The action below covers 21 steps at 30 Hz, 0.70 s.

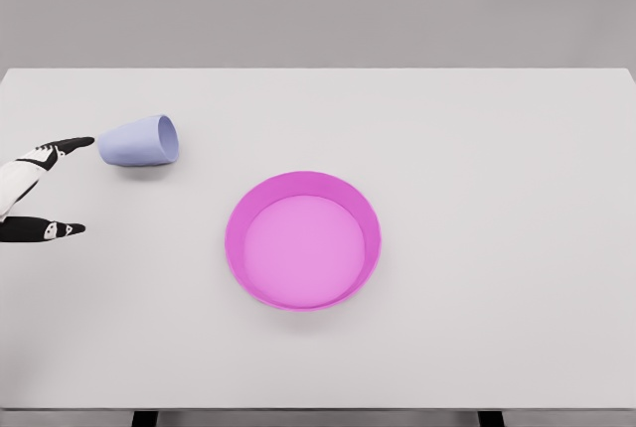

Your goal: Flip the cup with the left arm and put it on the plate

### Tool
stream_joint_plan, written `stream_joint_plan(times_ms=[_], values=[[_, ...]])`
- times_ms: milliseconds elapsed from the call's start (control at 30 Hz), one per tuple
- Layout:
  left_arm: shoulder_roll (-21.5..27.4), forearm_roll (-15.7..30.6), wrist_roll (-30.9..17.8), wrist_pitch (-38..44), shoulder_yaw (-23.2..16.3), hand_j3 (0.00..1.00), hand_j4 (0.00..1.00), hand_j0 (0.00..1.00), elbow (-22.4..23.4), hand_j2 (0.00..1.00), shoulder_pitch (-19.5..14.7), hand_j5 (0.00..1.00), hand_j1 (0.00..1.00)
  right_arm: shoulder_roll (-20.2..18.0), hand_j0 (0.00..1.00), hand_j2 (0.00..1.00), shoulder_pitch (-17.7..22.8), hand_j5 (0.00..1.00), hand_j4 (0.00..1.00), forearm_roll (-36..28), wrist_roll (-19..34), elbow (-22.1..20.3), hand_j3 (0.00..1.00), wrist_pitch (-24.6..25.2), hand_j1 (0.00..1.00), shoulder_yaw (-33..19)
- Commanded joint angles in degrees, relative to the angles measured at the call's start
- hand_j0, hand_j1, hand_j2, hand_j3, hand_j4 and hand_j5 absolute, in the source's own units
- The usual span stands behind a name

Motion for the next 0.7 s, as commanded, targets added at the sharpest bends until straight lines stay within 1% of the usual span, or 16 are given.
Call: stream_joint_plan(times_ms=[0,200,300,367,400,433,467,500,567,667], values=[[0.01,0.34,0.02,0.09,-0.01,1.00,1.00,1.00,0.05,1.00,-0.09,1.00,1.00,0.00,1.00,1.00,0.09,1.00,1.00,0.08,0.21,-0.18,1.00,-0.02,1.00,0.00],[0.45,0.07,-0.06,0.09,-0.01,1.00,1.00,1.00,0.32,1.00,-0.53,1.00,1.00,0.00,1.00,1.00,0.09,1.00,1.00,0.17,0.38,-0.18,1.00,-0.02,1.00,0.08],[0.54,-0.01,-1.82,0.09,-0.01,1.00,1.00,1.00,0.40,1.00,-0.62,1.00,1.00,0.00,1.00,1.00,0.09,1.00,1.00,0.17,0.38,-0.18,1.00,-0.02,1.00,0.08],[0.71,-0.80,-2.87,0.09,-0.10,1.00,1.00,1.00,0.75,1.00,-0.79,1.00,1.00,0.00,1.00,1.00,0.09,1.00,1.00,0.17,0.38,-0.18,1.00,-0.02,1.00,0.08],[1.24,-2.47,-3.49,0.09,-0.27,1.00,1.00,1.00,1.28,1.00,-1.58,1.00,1.00,0.00,1.00,1.00,0.09,1.00,1.00,0.17,0.38,-0.18,1.00,-0.02,1.00,0.08],[1.24,-5.46,-3.67,0.09,-0.62,1.00,1.00,1.00,1.63,1.00,-3.69,1.00,1.00,0.00,1.00,1.00,0.09,1.00,1.00,0.17,0.38,-0.18,1.00,-0.02,1.00,0.08],[1.16,-8.09,-3.67,0.09,-1.32,1.00,1.00,1.00,3.03,1.00,-5.79,1.00,1.00,0.00,1.00,1.00,0.09,1.00,1.00,0.17,0.38,-0.18,1.00,-0.02,1.00,0.08],[1.16,-8.54,-3.67,0.09,-2.20,1.00,1.00,1.00,4.44,1.00,-7.55,1.00,1.00,0.00,1.00,1.00,0.09,1.00,1.00,0.17,0.38,-0.18,1.00,-0.02,1.00,0.08],[1.42,-8.45,-3.67,0.09,-6.15,1.00,1.00,1.00,8.14,1.00,-12.30,1.00,1.00,0.00,1.00,1.00,0.09,1.00,1.00,0.17,0.38,-0.18,1.00,-0.02,1.00,0.08],[1.33,-8.80,-3.75,0.09,-13.27,1.00,1.00,1.00,8.75,1.00,-17.13,1.00,1.00,0.00,1.00,1.00,0.09,1.00,1.00,0.17,0.38,-0.18,1.00,-0.02,1.00,0.17]])
